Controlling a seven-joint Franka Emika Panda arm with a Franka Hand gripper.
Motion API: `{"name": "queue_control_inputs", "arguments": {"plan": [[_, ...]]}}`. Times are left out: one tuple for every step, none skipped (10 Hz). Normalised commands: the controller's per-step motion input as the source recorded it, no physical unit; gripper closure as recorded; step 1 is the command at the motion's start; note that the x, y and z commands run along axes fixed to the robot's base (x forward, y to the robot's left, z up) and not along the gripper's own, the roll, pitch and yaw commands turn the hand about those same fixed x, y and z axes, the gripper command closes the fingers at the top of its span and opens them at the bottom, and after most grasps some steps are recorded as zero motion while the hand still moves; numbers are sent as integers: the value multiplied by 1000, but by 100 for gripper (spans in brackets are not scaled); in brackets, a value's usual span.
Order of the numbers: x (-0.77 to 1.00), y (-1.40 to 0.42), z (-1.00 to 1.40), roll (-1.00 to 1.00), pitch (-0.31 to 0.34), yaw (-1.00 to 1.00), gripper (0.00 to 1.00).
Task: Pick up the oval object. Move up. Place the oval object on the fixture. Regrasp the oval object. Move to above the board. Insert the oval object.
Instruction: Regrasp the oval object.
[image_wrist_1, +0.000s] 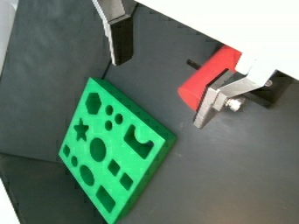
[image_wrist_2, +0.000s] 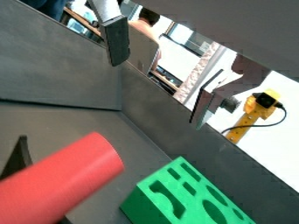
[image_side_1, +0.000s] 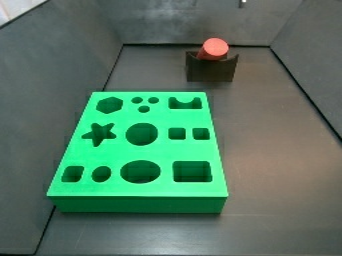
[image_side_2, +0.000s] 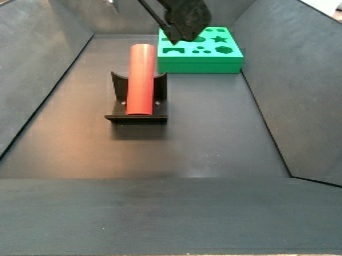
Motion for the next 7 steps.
{"name": "queue_control_inputs", "arguments": {"plan": [[-1000, 1, 30, 23, -69, -60, 0], [-1000, 1, 23, 19, -84, -56, 0], [-1000, 6, 19, 2, -111, -32, 0], [-1000, 4, 23, -8, -129, -11, 0], [-1000, 3, 24, -17, -149, 14, 0], [-986, 3, 20, -23, -157, 27, 0], [-820, -3, 17, -28, -169, 52, 0]]}}
